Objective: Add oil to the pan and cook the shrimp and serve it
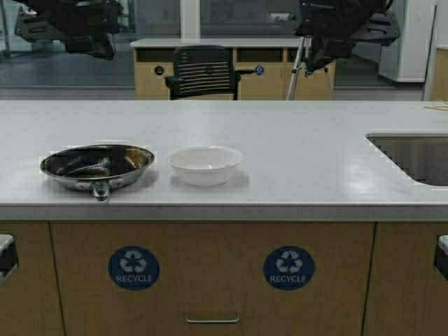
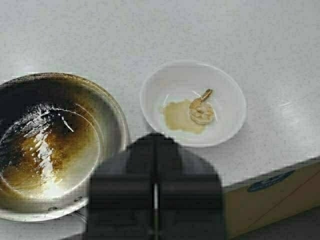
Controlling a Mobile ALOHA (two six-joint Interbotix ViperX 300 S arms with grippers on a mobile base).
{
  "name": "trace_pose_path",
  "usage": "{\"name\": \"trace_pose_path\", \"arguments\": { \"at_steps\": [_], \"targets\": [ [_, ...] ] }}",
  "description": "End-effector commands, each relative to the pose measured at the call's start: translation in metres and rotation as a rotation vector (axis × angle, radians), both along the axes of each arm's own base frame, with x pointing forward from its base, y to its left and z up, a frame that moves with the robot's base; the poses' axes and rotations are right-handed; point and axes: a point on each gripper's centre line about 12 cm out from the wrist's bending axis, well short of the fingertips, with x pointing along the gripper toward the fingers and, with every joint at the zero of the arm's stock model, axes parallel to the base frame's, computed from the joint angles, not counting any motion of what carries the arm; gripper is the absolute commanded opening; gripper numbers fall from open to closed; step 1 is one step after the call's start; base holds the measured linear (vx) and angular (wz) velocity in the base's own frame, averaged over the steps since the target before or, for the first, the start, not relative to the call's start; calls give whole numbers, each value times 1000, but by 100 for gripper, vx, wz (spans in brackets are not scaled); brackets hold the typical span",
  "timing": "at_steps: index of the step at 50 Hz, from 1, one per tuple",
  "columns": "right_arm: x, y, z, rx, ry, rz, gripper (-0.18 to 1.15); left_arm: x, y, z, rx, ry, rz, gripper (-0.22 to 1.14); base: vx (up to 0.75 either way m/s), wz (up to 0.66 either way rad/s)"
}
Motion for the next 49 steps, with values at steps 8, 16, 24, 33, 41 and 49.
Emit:
{"name": "trace_pose_path", "arguments": {
  "at_steps": [8,16,24,33,41,49],
  "targets": [
    [2,-1,15,17,-46,-6,5,1,-1,12,-10,-37,-6,3,0,0],
    [2,-1,15,18,-44,-7,5,1,-1,12,-10,-37,-6,3,0,0],
    [2,-1,15,18,-44,-5,5,0,-1,11,-10,-36,-6,3,0,0],
    [2,-1,15,18,-44,-7,5,0,-1,11,-10,-34,-6,3,0,0],
    [2,-1,15,18,-44,-6,5,1,-1,12,-10,-37,-6,3,0,0],
    [2,-1,14,17,-42,-6,5,1,-1,11,-10,-36,-6,3,0,0]
  ]
}}
